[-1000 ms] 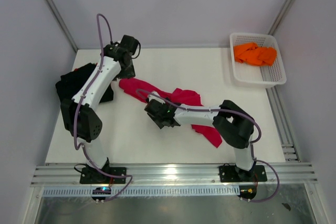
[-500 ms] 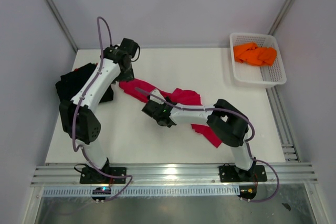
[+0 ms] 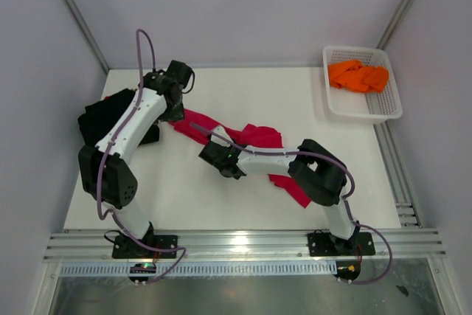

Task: Fold and stack the t-shirts
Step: Flatten out the tshirt

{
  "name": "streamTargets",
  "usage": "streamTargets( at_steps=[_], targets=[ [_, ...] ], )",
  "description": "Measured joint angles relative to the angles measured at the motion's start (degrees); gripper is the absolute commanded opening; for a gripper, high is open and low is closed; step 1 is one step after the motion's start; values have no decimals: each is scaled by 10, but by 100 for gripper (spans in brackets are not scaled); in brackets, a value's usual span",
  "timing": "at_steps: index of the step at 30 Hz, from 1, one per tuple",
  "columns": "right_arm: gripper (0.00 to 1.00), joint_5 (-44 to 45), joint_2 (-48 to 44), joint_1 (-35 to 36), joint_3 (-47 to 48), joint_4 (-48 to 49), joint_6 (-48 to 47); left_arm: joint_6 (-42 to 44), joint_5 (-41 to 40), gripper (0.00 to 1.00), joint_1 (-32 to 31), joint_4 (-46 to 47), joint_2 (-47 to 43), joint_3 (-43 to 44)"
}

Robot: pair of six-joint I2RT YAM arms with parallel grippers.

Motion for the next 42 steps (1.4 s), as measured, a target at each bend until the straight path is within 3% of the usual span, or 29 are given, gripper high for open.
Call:
streamTargets(
  at_steps=[6, 10, 11, 15, 28, 42],
  targets=[
    [41, 25, 19, 0, 24, -29, 21, 2, -4, 57, 0, 0, -7, -21],
    [28, 55, 44, 0, 55, -66, 47, 2, -4, 57, 0, 1, -14, -31],
    [18, 61, 49, 0, 59, -73, 53, 2, -4, 57, 0, 2, -16, -33],
    [3, 71, 56, 0, 61, -90, 66, 5, -5, 57, 0, 2, -17, -35],
    [3, 62, 36, -17, 83, -166, 65, 10, 2, 56, 0, 15, -18, -60],
    [3, 124, -140, -100, 346, -219, -33, -1, 34, 55, 0, 36, 11, -60]
  ],
)
